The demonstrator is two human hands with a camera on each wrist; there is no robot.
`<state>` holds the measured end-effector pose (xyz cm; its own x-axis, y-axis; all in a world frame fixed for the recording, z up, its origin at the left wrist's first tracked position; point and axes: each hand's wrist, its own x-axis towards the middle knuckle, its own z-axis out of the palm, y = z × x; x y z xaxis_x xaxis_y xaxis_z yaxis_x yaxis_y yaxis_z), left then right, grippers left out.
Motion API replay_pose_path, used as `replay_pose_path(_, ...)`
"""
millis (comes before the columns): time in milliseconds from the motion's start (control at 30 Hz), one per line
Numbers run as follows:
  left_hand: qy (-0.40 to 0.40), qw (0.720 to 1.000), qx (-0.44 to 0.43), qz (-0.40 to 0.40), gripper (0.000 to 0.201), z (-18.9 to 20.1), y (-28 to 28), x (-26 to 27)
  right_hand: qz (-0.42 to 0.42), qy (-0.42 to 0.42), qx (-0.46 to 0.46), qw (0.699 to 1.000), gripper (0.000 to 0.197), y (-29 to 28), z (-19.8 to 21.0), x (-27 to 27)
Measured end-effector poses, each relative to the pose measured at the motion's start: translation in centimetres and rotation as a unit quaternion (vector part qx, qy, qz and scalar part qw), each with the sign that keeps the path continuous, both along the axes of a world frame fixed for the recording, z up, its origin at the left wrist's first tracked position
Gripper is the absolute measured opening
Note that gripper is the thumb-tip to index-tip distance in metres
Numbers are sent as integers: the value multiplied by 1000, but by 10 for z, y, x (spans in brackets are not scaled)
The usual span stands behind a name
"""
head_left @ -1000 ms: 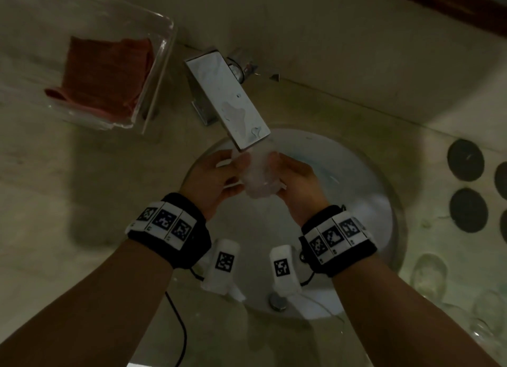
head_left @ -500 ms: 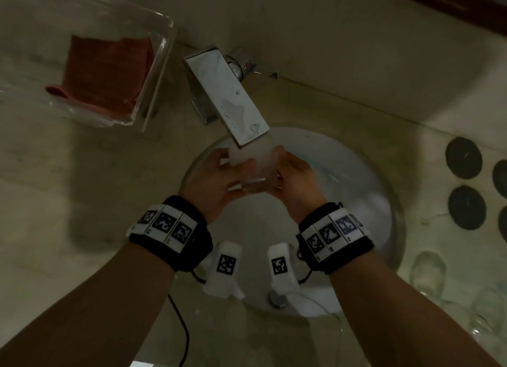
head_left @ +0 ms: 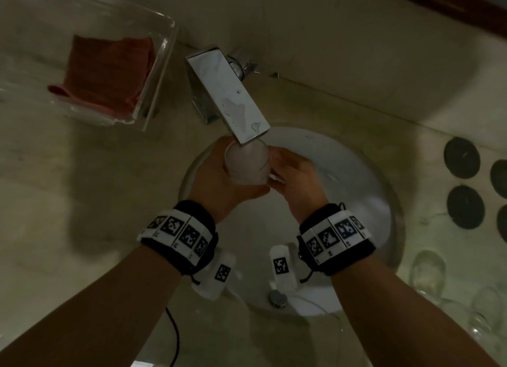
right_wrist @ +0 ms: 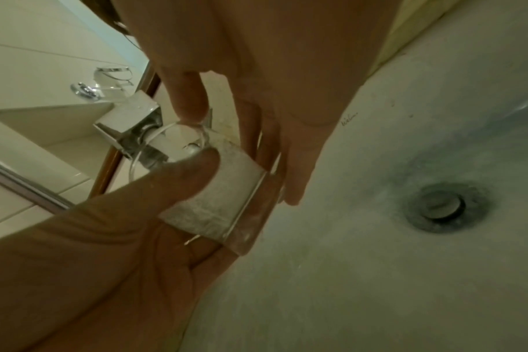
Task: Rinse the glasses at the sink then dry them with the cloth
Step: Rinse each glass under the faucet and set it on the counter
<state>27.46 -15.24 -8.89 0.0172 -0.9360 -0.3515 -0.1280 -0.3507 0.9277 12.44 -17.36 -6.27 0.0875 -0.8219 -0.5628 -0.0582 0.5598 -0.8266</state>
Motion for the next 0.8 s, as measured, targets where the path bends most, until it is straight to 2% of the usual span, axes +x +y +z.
replay_pose_path(133, -26, 999, -21, 0, 87, -5, -1, 3, -11, 15, -25, 1000, 23, -8, 9, 2)
replay_pose_path(333, -23, 1000, 2, 4, 87, -11, -1, 5, -35, 7, -93, 995, 49, -41, 35, 7)
replay_pose_path(433, -13, 999, 32, 1, 86, -10, 0, 4, -40, -15, -127, 991, 56, -56, 46, 11)
replay_pose_path(533, -46, 994, 90, -31, 54, -6, 3, 5, -27, 2, -147, 989, 53, -68, 51, 16)
replay_pose_path(633, -10, 983, 178, -44, 22, -7, 7, 4, -41, 29, -156, 986, 36, -75, 53, 15)
replay_pose_path(667, 2, 978, 205, -34, 25, -7, 7, 4, -42, 27, -158, 986, 31, -76, 53, 13)
replay_pose_path(733, 15, 967, 253, -21, 48, -7, 7, 3, -36, 30, -166, 985, 24, -74, 54, 12)
replay_pose_path(800, 20, 957, 288, -18, 60, -5, 8, 2, -29, 31, -172, 984, 22, -68, 56, 12)
